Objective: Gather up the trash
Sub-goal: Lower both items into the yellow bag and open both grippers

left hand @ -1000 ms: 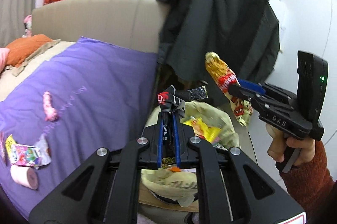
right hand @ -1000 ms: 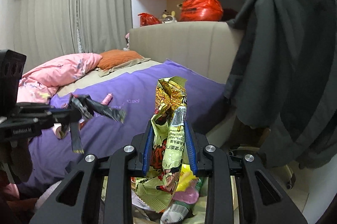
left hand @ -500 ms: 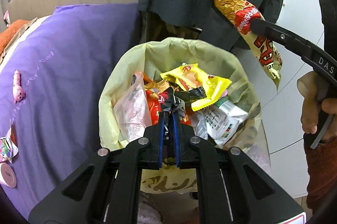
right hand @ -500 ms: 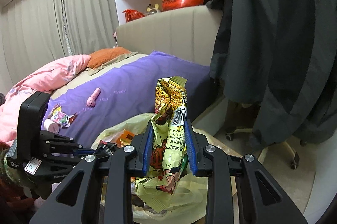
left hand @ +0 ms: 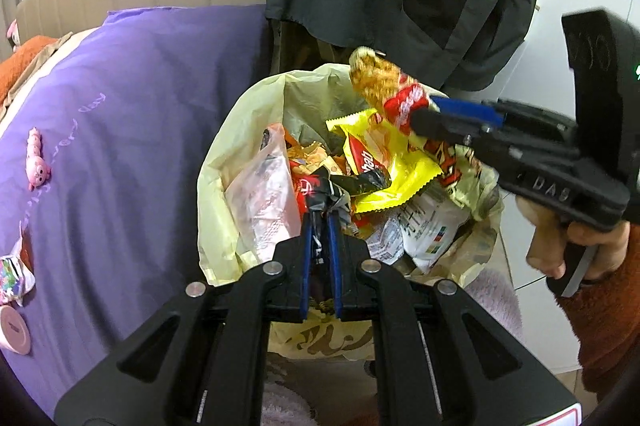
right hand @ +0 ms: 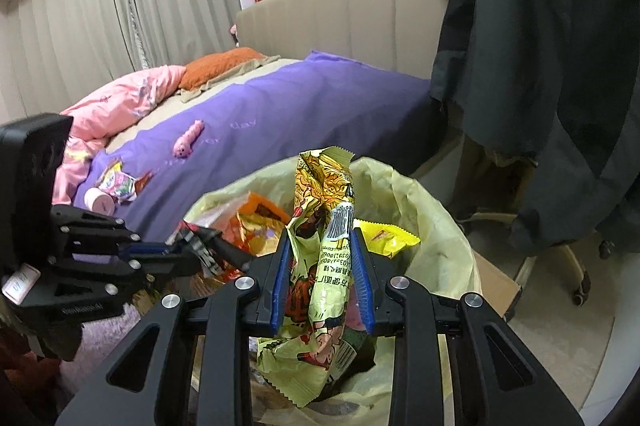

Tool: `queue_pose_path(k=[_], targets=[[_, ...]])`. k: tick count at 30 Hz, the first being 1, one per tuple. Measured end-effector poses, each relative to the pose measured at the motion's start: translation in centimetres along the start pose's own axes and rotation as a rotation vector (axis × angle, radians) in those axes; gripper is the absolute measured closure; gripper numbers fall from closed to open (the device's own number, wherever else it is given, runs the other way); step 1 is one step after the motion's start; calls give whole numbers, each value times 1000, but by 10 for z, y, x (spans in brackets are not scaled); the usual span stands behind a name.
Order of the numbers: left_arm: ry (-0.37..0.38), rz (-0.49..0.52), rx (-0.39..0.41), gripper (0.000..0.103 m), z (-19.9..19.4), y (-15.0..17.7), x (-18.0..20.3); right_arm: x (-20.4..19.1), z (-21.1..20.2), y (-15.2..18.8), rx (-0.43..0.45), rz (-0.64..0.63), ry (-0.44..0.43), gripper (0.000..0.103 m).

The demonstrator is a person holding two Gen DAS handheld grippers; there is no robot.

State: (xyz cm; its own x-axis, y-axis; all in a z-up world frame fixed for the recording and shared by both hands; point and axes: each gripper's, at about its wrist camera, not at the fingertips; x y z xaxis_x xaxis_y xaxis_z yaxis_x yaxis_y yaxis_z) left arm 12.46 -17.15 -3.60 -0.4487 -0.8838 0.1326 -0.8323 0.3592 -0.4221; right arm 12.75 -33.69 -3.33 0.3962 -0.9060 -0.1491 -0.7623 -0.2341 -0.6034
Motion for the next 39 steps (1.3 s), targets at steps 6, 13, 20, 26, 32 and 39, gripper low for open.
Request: queue_pose_path(k=[6, 13, 20, 26, 32, 39], targets=[[11, -9, 6, 95, -2, 3, -1, 1, -3, 6, 13, 29, -4, 75], [38, -20, 2, 95, 3, 2, -4, -1, 1, 8, -3, 15, 2, 75], [30, -19, -7, 95, 10, -3, -2, -1, 19, 9, -46, 14, 20, 75], [36, -32, -7, 95, 13, -7, -6, 4, 23, 11, -59, 28, 39, 75], [130, -54, -3, 90, 9, -3, -16, 8, 19, 12, -65, 56, 41, 69], [193, -62, 30, 68, -8, 4, -18, 4, 12, 8, -56, 61, 59, 55]])
Point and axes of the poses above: each gripper's, at about its wrist camera, not at the fingertips, and z roughly the way its jaws point, x to its right, y to its underside, and after that the axes turned 14 degrees about -x, right-handed
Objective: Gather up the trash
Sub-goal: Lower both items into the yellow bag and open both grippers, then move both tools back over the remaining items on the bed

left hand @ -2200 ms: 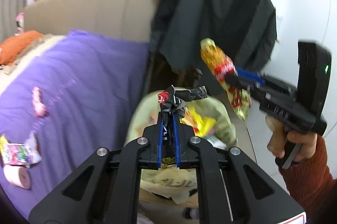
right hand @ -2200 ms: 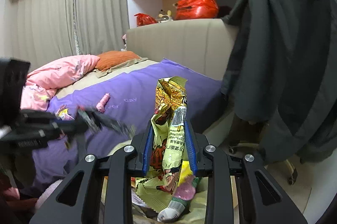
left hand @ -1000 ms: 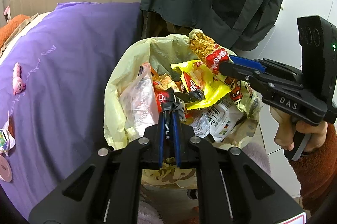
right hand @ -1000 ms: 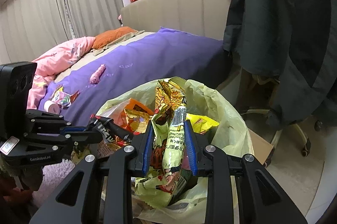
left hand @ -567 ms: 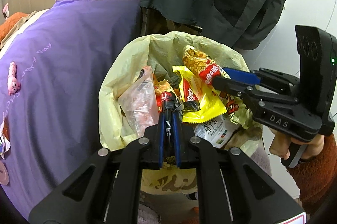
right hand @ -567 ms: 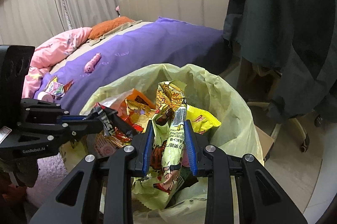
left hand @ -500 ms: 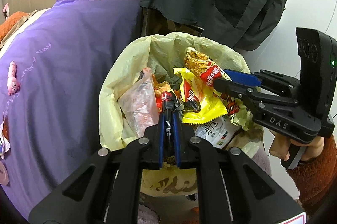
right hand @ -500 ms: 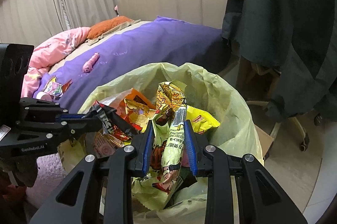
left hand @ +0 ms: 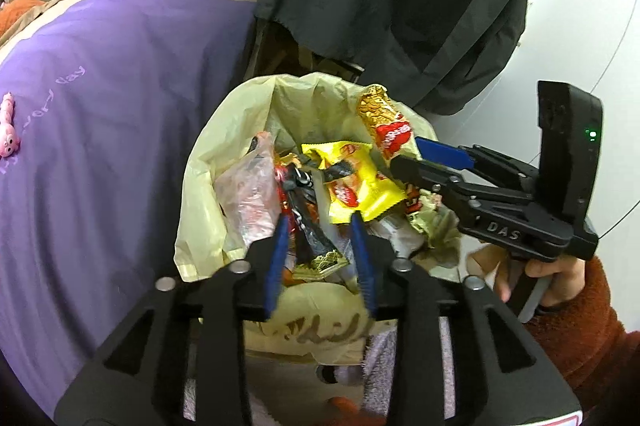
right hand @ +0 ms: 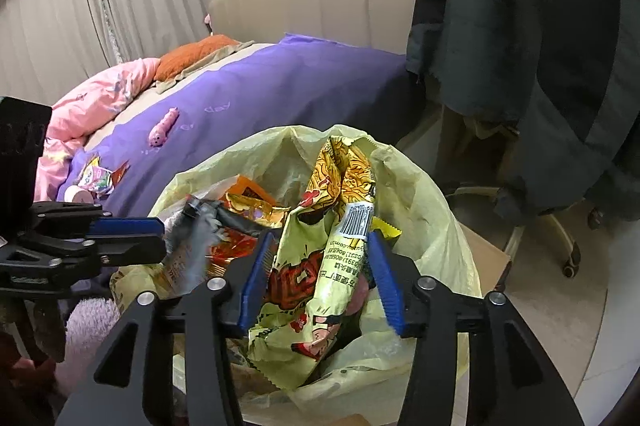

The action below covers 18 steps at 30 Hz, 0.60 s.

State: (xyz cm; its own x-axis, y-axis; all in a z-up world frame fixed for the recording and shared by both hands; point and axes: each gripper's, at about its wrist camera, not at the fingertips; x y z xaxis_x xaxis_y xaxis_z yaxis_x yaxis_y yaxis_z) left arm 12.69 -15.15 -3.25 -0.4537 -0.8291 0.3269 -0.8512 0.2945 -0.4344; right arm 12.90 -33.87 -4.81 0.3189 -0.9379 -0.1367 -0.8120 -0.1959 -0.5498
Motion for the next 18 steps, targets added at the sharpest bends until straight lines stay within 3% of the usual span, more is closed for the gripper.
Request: queue_pose_path(k=[4, 9, 18], targets=[[-4, 10, 39, 48, -15, 4, 5, -13, -10, -4, 9, -37, 51, 55], [-19, -4, 104, 46, -43, 8, -2, -22, -17, -15, 13, -61, 118, 48], [-168, -61, 200, 44, -112, 29, -59, -69, -31, -38, 40, -127, 67, 44]])
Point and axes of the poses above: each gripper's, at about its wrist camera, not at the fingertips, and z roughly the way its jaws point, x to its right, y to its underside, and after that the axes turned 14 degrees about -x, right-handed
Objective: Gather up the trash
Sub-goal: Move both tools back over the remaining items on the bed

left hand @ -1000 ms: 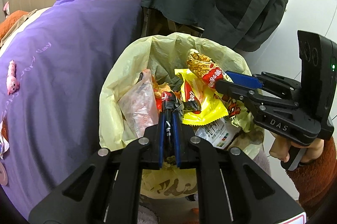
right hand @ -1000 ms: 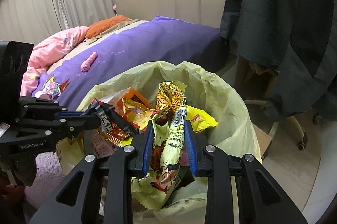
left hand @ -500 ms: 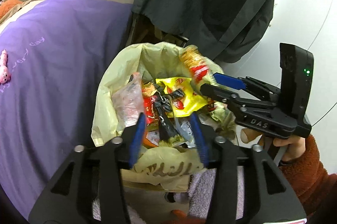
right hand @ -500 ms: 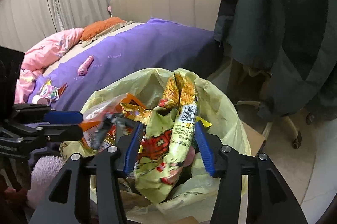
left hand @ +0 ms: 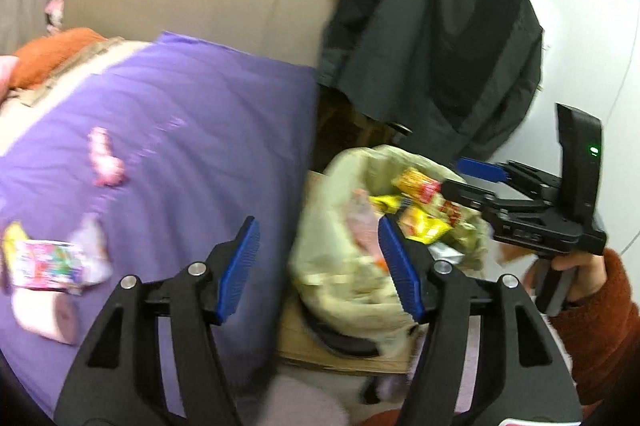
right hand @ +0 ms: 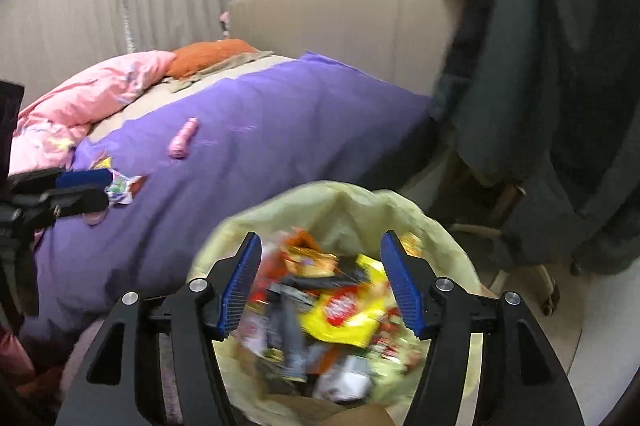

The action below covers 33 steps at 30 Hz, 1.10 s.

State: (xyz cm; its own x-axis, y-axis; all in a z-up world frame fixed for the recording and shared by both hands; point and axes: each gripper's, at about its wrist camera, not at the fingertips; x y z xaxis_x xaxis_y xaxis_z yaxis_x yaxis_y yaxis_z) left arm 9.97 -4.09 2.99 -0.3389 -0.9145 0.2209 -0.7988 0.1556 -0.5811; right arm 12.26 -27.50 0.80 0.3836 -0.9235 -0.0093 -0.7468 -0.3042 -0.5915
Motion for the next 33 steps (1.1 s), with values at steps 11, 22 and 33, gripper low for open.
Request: queue_pose_path(k=[11, 22, 33], targets=[[-208, -180, 106, 44, -76, 34, -151, -115, 3, -54, 16, -226, -5, 44], [-251, -541, 126, 44, -104, 94, -290, -250, 72, -114, -53, -347, -119, 45], [-311, -717, 42, 44, -82, 128, -354, -275, 133, -110, -145, -342, -77, 45]])
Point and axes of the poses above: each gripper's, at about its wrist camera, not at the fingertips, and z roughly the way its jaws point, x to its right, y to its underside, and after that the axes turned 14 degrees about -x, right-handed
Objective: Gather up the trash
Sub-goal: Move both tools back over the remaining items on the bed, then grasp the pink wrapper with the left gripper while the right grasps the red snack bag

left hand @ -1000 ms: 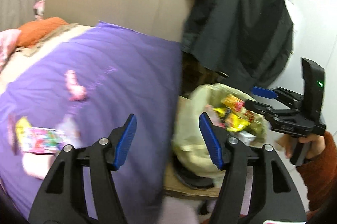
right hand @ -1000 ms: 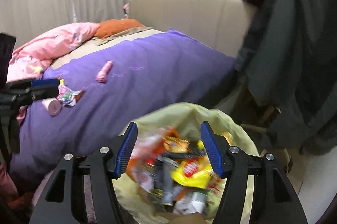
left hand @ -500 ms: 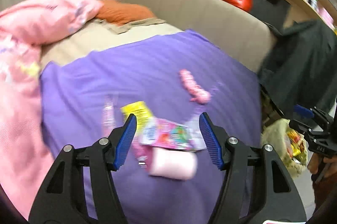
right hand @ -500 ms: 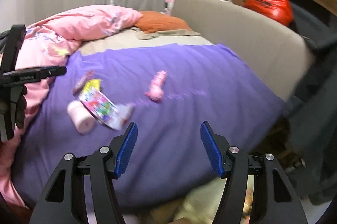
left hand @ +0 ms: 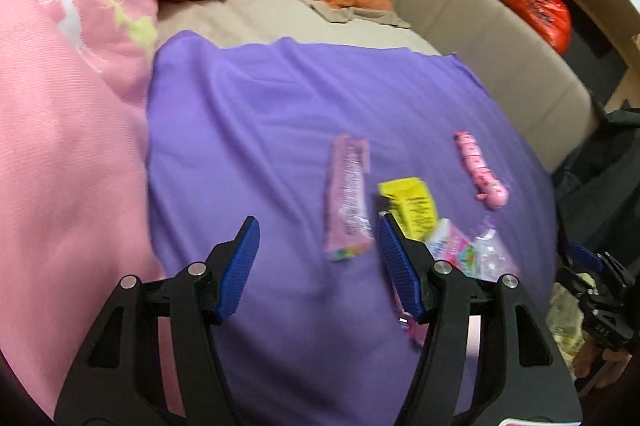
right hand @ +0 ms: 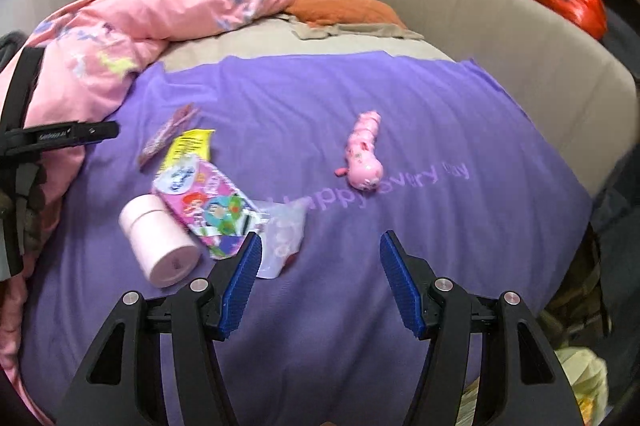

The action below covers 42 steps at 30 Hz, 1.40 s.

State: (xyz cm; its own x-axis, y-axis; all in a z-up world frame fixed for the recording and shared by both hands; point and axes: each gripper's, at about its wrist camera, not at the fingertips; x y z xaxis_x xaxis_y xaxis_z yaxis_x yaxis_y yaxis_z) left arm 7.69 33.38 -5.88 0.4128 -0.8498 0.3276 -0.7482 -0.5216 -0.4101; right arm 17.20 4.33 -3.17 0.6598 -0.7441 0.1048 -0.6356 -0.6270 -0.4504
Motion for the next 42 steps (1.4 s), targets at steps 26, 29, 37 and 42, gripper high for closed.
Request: queue_pose_path(k=[26, 29, 37, 42], targets=[[119, 93, -32, 76, 39, -22, 29, -37, 85, -8, -22, -67, -263, 74], [136, 88, -9, 76, 30, -22, 30, -34, 74, -6, -5, -51, -317, 89], [131, 131, 30, 76, 15, -17, 44, -15, 32, 3, 56, 13, -206, 98], [129, 155, 40, 76, 9, -17, 51, 1, 23, 15, 50, 47, -61, 98]])
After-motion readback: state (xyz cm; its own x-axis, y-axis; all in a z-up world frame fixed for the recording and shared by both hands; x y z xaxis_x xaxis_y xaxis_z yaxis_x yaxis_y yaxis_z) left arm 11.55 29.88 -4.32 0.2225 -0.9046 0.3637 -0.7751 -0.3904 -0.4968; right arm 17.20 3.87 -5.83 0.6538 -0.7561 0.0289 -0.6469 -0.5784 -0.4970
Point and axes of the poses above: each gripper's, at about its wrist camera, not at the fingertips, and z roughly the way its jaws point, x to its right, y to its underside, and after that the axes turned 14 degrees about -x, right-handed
